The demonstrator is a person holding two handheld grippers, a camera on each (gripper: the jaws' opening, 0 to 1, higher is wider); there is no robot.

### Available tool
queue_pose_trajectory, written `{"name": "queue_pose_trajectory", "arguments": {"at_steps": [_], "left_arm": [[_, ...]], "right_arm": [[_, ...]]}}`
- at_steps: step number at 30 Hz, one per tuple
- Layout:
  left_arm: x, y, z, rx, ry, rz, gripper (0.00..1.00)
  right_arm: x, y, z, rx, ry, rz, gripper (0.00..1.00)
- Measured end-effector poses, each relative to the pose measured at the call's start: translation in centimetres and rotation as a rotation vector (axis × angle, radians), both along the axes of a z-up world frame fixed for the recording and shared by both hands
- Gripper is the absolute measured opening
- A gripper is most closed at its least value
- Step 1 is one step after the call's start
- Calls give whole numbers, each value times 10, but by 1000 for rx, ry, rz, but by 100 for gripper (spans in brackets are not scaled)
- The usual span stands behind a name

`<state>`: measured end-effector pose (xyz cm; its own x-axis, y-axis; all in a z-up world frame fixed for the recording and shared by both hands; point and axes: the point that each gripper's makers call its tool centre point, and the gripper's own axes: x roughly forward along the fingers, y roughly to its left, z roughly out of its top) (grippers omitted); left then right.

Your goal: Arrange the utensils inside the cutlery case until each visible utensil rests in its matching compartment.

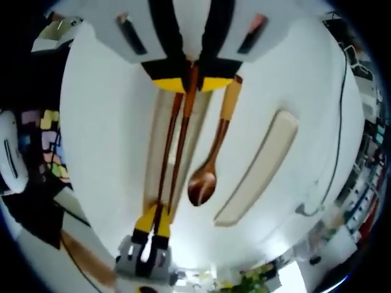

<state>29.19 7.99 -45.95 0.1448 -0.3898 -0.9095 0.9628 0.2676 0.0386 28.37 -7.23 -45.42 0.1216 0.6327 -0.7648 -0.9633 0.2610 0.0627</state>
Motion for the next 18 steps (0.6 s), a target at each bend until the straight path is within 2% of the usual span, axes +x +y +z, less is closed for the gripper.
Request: {"name": "queue_pose_trajectory", "arguments": {"at_steps": [8,18], "left_arm": [[1,-1,2,-14,-26,-14,11],[-1,4,14,-52,-46,8,12]], "right_arm": [[-1,-1,2,-8,1,6,2],[-7,6,4,-1,10,16,2]]}}
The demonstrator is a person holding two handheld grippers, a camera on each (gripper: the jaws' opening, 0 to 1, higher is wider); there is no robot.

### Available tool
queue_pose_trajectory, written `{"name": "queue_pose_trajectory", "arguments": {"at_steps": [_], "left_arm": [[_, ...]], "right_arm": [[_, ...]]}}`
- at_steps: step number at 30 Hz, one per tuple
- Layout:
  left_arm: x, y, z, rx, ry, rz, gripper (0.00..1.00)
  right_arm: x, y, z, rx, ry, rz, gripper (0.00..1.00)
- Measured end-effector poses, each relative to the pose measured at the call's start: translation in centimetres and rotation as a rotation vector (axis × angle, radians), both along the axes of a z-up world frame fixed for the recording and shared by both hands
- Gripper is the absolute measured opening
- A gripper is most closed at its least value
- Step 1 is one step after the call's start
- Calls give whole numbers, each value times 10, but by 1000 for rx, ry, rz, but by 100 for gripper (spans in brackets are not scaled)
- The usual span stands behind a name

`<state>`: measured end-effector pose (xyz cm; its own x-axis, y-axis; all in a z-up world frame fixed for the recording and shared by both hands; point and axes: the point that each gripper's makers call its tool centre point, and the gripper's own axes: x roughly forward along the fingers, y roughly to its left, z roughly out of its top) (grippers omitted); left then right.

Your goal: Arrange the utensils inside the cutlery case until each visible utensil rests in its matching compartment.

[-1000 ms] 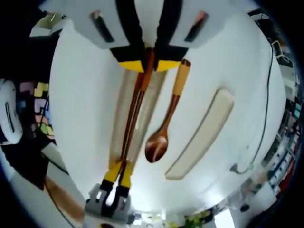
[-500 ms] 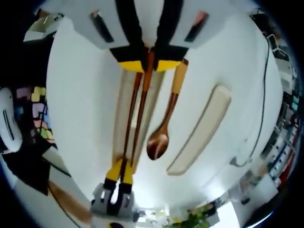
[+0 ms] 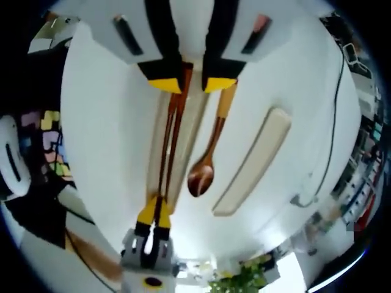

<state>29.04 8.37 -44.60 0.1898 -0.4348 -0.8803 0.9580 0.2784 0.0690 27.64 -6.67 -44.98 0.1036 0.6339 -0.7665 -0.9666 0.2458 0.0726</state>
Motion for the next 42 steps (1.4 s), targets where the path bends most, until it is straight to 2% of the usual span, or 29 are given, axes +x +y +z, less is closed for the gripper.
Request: {"name": "queue_pose_trajectory", "arguments": {"at_steps": [2,5,10,14,17,21,23,24,25,26,29,34,35,36,42], "left_arm": [[3,2,3,-5,-16,19,11],[3,2,10,-59,1,58,11],[11,11,18,-87,-31,104,9],[14,18,20,-108,-20,152,8],[22,21,21,-125,-58,179,6],[32,26,18,-168,-56,257,2],[34,28,14,-179,-45,269,1],[32,22,15,-219,-26,254,1],[30,16,17,-285,10,278,1],[33,16,18,-313,18,313,1],[42,24,14,-276,-40,326,1],[44,30,1,-268,-12,373,1],[43,31,-1,-267,-7,376,1],[42,31,-3,-265,-6,368,1],[46,33,-10,-236,-37,355,1]], "right_arm": [[0,2,3,1,-3,1,2],[1,4,6,4,-8,-2,2],[8,5,10,8,-8,-20,2],[15,6,16,23,-7,-46,2],[28,2,20,-5,-57,-72,2],[42,0,22,-30,-76,-109,2],[48,-1,22,-52,-99,-117,4],[51,0,21,-63,-102,-119,5],[53,0,20,-68,-100,-121,5],[57,0,21,-70,-98,-124,5],[59,5,18,-81,-85,-128,7],[62,8,6,-129,-35,-151,7],[62,6,4,-140,-17,-194,8],[64,2,-3,-188,10,-225,8],[64,8,-7,-180,29,-228,8]]}}
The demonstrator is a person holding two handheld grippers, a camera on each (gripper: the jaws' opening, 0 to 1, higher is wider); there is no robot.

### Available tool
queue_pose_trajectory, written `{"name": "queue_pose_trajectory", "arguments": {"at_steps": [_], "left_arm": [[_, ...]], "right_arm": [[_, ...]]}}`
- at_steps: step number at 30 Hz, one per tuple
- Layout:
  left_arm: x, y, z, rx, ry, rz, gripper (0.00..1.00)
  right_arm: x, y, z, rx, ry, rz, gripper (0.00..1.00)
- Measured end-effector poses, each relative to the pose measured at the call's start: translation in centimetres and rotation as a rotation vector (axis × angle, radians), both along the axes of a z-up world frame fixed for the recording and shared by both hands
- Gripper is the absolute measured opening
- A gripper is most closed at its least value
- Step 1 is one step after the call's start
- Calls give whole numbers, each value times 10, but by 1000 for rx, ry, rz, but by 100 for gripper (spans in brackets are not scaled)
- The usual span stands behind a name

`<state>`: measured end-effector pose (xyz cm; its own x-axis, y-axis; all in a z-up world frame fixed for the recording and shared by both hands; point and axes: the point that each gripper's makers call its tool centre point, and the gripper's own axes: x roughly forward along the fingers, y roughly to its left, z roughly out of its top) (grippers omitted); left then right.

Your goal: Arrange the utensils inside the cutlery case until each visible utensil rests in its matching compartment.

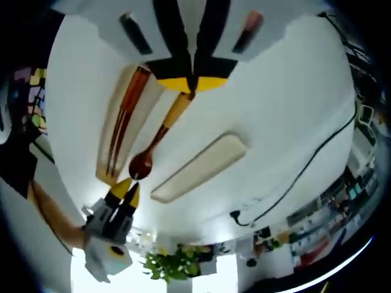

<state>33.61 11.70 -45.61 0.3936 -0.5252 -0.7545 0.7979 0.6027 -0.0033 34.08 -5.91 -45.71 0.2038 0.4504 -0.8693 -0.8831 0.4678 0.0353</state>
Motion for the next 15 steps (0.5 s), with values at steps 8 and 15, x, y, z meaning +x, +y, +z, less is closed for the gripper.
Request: {"name": "queue_pose_trajectory", "arguments": {"at_steps": [8,15], "left_arm": [[2,-1,-1,-19,3,3,1],[0,2,-6,-16,6,1,1]], "right_arm": [[2,5,-3,-24,13,-3,8],[1,7,0,-29,12,14,10]]}}
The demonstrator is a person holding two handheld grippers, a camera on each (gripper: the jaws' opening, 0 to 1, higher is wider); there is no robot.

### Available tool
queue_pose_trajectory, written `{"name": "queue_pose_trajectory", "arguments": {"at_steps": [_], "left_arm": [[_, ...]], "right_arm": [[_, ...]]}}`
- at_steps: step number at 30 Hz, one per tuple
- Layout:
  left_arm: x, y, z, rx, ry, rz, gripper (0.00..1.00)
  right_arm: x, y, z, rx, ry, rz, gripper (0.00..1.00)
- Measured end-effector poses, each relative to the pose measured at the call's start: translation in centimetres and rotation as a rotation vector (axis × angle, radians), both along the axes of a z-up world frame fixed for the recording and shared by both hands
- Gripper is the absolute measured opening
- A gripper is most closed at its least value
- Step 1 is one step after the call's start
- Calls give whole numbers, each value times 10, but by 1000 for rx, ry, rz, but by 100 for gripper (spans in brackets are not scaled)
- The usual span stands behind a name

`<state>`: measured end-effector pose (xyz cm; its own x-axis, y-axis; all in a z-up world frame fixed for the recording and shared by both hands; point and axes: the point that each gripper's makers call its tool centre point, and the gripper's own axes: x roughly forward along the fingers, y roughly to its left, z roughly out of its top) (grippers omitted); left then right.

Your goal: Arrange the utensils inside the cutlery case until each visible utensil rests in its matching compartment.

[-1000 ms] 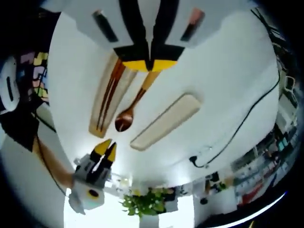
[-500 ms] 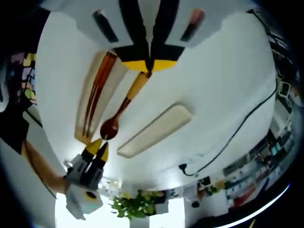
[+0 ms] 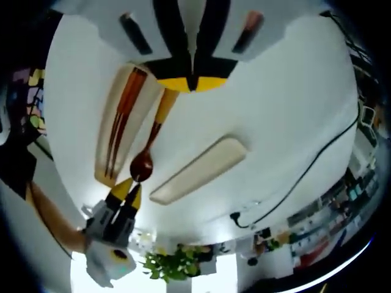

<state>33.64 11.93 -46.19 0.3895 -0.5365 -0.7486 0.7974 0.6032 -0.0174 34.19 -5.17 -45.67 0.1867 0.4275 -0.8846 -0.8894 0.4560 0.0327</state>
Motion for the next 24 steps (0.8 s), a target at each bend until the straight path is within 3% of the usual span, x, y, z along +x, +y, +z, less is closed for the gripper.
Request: {"name": "queue_pose_trajectory", "arguments": {"at_steps": [11,14,19,21,23,24], "left_arm": [[-2,-1,-1,-3,4,-17,1],[-4,-2,-1,-17,4,-20,1],[-4,1,-5,-1,-8,-27,3],[-4,0,-2,-28,-9,-20,5],[-2,-2,2,-71,-3,-3,8],[0,-4,5,-104,0,20,10]], "right_arm": [[5,4,-7,-9,27,-18,13],[3,3,-9,-2,34,-26,8],[3,-1,-16,-32,40,-98,8],[3,-1,-16,-37,39,-122,8],[5,0,-14,-46,-22,-41,7],[2,-1,-15,-54,-11,-50,7]]}}
